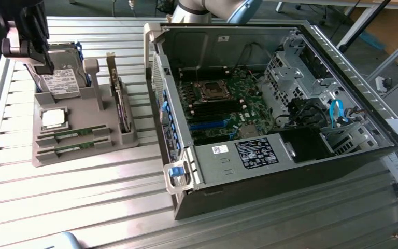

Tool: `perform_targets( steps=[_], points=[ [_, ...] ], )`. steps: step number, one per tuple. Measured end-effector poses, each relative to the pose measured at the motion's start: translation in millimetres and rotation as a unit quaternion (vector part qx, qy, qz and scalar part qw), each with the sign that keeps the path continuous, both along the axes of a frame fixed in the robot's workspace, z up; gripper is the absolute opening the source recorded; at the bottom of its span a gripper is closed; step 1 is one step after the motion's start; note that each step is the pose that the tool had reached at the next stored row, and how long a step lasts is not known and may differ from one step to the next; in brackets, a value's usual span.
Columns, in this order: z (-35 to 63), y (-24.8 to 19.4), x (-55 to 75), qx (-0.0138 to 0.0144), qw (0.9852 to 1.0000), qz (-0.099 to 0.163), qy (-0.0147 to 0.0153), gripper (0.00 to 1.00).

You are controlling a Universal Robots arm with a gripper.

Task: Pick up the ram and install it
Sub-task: 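Pick up the ram and move it above insertion slot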

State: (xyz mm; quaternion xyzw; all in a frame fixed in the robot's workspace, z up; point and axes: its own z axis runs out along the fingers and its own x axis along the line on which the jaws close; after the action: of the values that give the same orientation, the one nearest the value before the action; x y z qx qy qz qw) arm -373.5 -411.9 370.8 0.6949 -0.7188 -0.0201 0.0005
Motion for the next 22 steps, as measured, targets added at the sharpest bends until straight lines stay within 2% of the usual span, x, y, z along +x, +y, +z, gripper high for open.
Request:
perform_targets(
  steps=[9,21,22],
  points=[
    [-15.6,-0.1,0.0,0.0,1.0,0.0,0.0,0.11],
    [-15.9,-0.1,0.0,0.0001,1.0,0.0,-0.0001,0.11],
    [-15.8,-0.2,0.0,0.0,1.0,0.0,-0.0001,0.18]
  ],
)
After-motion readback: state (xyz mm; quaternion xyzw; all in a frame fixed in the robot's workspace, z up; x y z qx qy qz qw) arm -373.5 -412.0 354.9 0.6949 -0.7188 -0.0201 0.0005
